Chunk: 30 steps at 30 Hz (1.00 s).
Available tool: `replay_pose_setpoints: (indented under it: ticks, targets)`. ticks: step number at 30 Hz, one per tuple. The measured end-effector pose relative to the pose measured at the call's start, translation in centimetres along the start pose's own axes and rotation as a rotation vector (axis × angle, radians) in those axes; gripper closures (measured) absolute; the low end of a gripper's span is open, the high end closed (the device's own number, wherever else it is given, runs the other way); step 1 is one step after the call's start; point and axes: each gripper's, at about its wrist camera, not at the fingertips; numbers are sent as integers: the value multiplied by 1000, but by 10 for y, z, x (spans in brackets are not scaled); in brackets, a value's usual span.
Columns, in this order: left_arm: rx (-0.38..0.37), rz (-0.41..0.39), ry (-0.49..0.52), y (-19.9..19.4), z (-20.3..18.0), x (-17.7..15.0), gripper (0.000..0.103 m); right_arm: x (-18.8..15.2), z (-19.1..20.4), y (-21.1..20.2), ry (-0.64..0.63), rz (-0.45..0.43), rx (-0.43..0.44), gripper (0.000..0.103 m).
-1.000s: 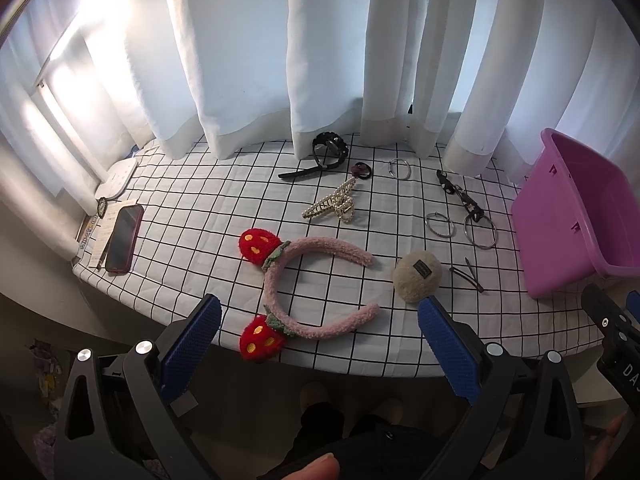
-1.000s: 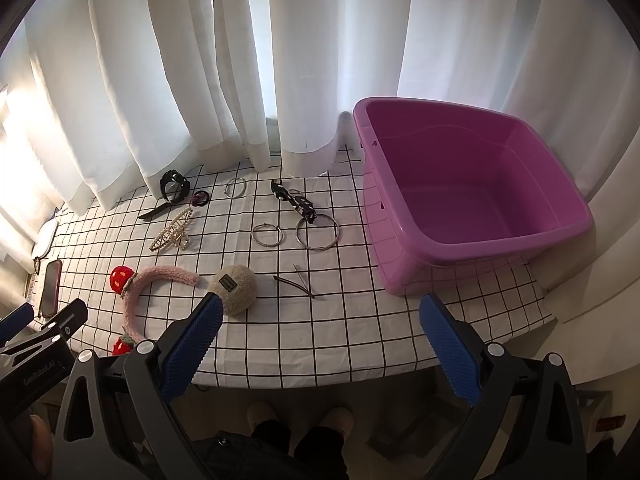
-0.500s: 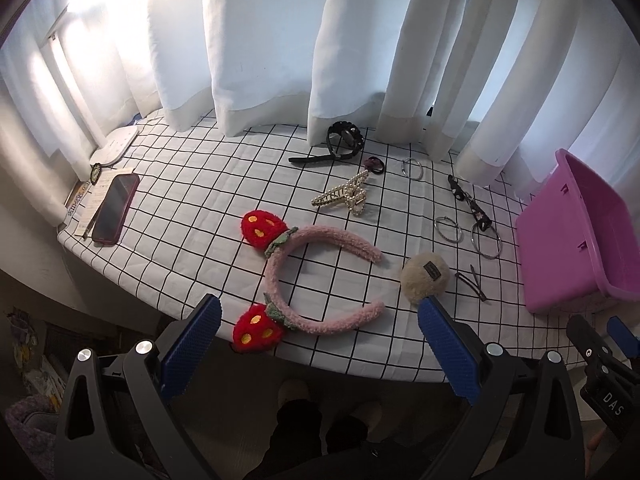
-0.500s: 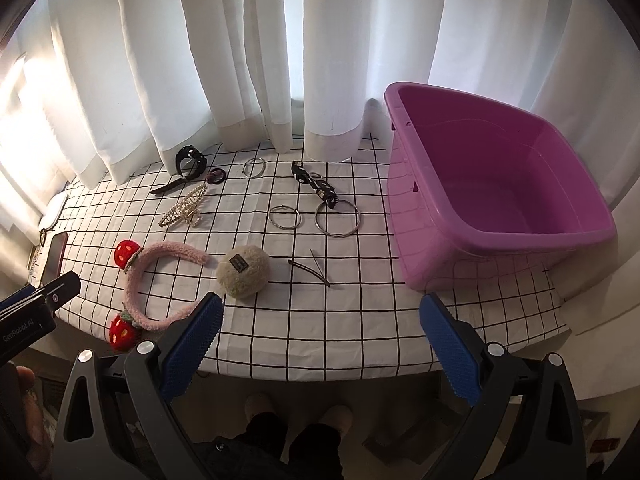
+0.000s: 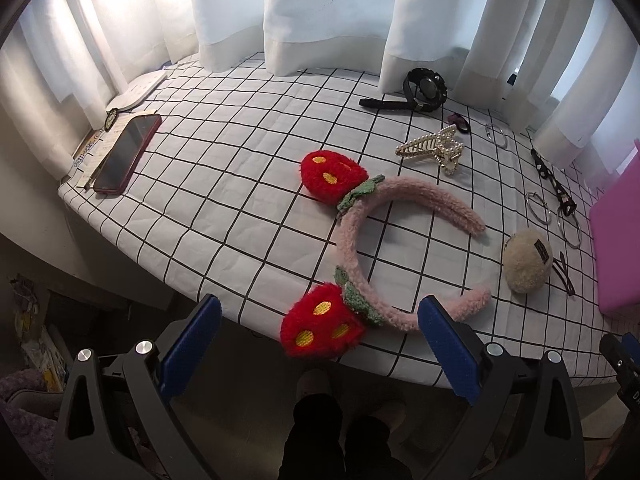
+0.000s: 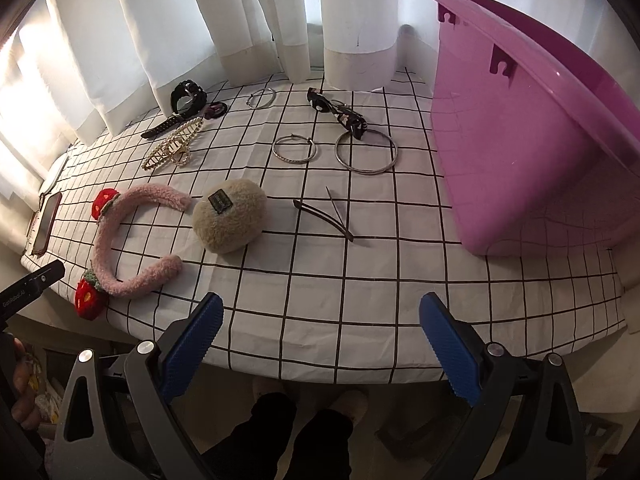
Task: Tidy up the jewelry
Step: 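Close the left gripper on the pink headband while the right grasps the tweezers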
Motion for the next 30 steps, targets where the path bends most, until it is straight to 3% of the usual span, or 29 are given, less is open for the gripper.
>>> replay_pose_setpoints:
  ticks: [12,23,30]
  targets:
    - [-22,9,30,68,-6,25,6,24,3,78,-104,-7,-65,9]
    - [-35,72,76,106,-19,32,6,37,4,106,-103,-9,-62,9]
    - [-53,16,64,107,-19,29,5,41,4,110,-121,-47,-41,9]
Point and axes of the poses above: each gripper's, at about its wrist camera, not at the fingertips, and y roughly the way its jaws point, z to its left, x to its top, and after that the axes turned 11 degrees about y, right-handed
